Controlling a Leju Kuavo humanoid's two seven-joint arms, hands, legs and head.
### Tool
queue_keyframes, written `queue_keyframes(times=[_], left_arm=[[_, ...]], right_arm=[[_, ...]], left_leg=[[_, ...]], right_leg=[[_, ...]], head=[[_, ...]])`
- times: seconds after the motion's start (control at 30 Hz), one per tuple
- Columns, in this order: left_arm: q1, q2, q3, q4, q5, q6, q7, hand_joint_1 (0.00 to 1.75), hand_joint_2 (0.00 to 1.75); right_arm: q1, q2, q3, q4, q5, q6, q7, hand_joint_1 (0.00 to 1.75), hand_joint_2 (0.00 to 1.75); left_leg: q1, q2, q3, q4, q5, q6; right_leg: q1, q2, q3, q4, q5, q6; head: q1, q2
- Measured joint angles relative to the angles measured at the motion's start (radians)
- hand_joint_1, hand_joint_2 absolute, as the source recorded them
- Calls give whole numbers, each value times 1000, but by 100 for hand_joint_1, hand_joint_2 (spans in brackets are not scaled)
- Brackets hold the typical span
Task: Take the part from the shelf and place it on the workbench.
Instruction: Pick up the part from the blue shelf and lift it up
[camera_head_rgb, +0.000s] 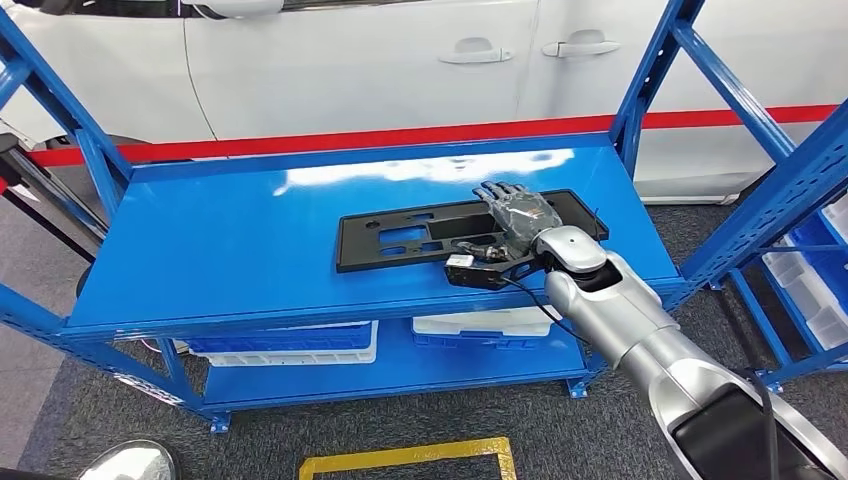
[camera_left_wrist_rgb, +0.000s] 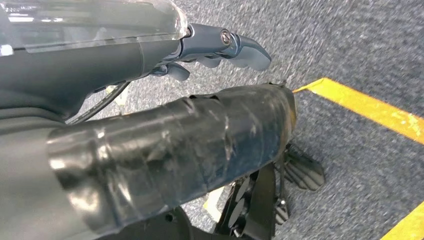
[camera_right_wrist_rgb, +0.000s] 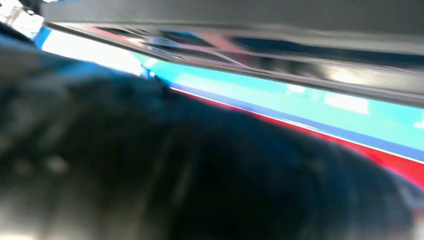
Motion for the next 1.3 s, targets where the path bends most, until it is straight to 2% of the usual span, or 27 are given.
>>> queue_keyframes(times=[0.07,0.13,0.17,0.2,0.23,0.27,0.33,0.37,0.4,0.5,0.57,0.6,0.67,0.7,0.73,0.77,0.83,0.9,0.97,1.03,1.07,1.1,1.17,1.2,1.23,1.27,1.3], left_arm=[[1,2,0,0,0,0,0,0,0],[2,3,0,0,2,0,0,0,0],[1,4,0,0,2,0,0,0,0],[1,5,0,0,3,0,0,0,0],[2,5,0,0,4,0,0,0,0],[3,6,0,0,5,0,1,0,0],[3,7,0,0,7,0,1,0,0],[2,8,0,0,7,0,1,0,0],[2,9,0,0,7,0,1,0,0],[1,10,0,0,9,1,1,0,0],[2,10,1,0,11,0,2,0,0],[3,10,1,0,14,0,2,0,0],[2,10,2,0,19,0,3,0,0],[2,10,3,0,21,0,3,0,0],[1,10,3,0,22,0,3,0,0],[1,11,3,0,23,0,3,0,0],[1,11,4,0,26,0,3,0,0],[1,10,4,0,27,0,3,0,0],[1,10,4,0,28,0,3,0,0],[1,11,4,0,27,0,3,0,0],[1,11,4,0,27,0,3,0,0],[1,11,4,0,27,0,3,0,0],[1,12,4,0,27,0,3,0,0],[1,13,4,0,27,0,3,0,0],[1,13,4,0,27,0,3,0,0],[2,14,5,0,27,0,4,0,0],[2,14,5,0,27,0,4,0,0]], right_arm=[[-1,4,0,2,-1,-1,0,0,0],[-1,10,0,6,-2,-2,-1,0,0],[0,13,0,8,-2,-2,-1,0,0],[1,14,1,11,-3,-2,-1,0,0],[2,16,1,13,-4,-2,-1,0,0],[2,17,1,15,-5,-2,-1,0,0],[0,19,1,16,-7,-2,-2,0,0],[-1,20,1,16,-8,-2,-2,0,0],[-1,21,1,17,-9,-2,-2,0,0],[-2,23,1,18,-9,-2,-2,0,0],[-4,23,1,19,-10,-2,-3,0,0],[-6,23,1,21,-10,-2,-3,0,0],[-8,23,8,26,-11,-1,-5,0,0],[-8,24,12,29,-11,0,-6,0,0],[-7,24,16,33,-12,1,-8,0,0],[-8,25,20,36,-12,1,-10,0,0],[-12,26,26,42,-15,2,-11,0,0],[-20,28,31,46,-20,2,-12,0,0],[-24,31,34,49,-25,2,-13,0,0],[-27,33,34,52,-28,1,-13,0,0],[-28,34,35,53,-28,1,-13,0,0],[-30,36,35,54,-29,1,-13,0,0],[-31,41,36,58,-29,1,-13,0,0],[-30,42,37,60,-29,2,-13,0,0],[-28,43,39,62,-29,2,-13,0,0],[-27,43,41,64,-29,2,-14,0,0],[-27,44,44,65,-29,2,-14,0,0]], left_leg=[[2,1,-26,61,-40,-10],[4,1,-86,190,-103,-18],[5,1,-115,249,-124,-20],[4,1,-130,278,-125,-21],[5,2,-126,266,-107,-21],[5,2,-103,215,-72,-19],[3,2,-32,69,-9,-11],[1,1,-8,18,6,-6],[-2,0,4,-7,10,-3],[-2,0,5,-14,12,9],[2,1,9,-23,19,22],[5,2,10,-27,22,27],[2,3,8,-26,22,31],[1,3,7,-25,21,32],[1,2,7,-24,21,33],[0,1,7,-21,20,32],[0,0,7,-15,16,30],[-3,-1,4,-10,12,24],[-4,-1,1,-10,12,14],[-3,-1,2,-8,8,3],[-3,0,-5,9,-5,-2],[-3,0,-21,47,-30,-8],[0,1,-79,172,-94,-17],[2,1,-108,232,-115,-21],[3,1,-124,263,-119,-23],[4,2,-122,254,-101,-25],[6,2,-102,209,-70,-25]], right_leg=[[-5,-1,3,-7,4,-12],[-4,-1,3,-8,4,-18],[-3,-1,3,-7,4,-19],[-3,-2,4,-7,4,-19],[-3,-2,4,-7,4,-19],[-3,-2,5,-6,3,-18],[-2,-1,6,-6,2,-14],[-1,0,6,-5,1,-10],[0,0,5,-5,1,-6],[0,-1,5,-6,2,9],[0,-1,-7,24,-22,19],[-1,-1,-27,68,-49,22],[-3,-1,-87,196,-111,24],[-4,-1,-113,248,-127,25],[-4,-1,-123,269,-124,25],[-4,-1,-114,249,-101,23],[-2,-1,-51,121,-34,14],[4,-1,-3,18,-2,6],[9,-1,3,-2,-2,2],[4,-2,6,-9,3,-4],[1,-2,8,-13,6,-10],[-3,-3,10,-17,8,-14],[-3,-3,10,-18,9,-20],[-3,-3,10,-17,8,-20],[-3,-3,9,-16,8,-20],[-4,-3,10,-15,6,-19],[-4,-2,10,-14,5,-18]], head=[[0,0],[-1,0],[-1,0],[-1,0],[-1,0],[-1,0],[-1,0],[-1,0],[-1,0],[0,0],[0,0],[0,0],[1,0],[1,0],[1,0],[1,0],[1,0],[0,0],[0,0],[0,0],[0,0],[0,0],[-1,0],[-1,0],[-1,0],[-1,0],[-1,0]])
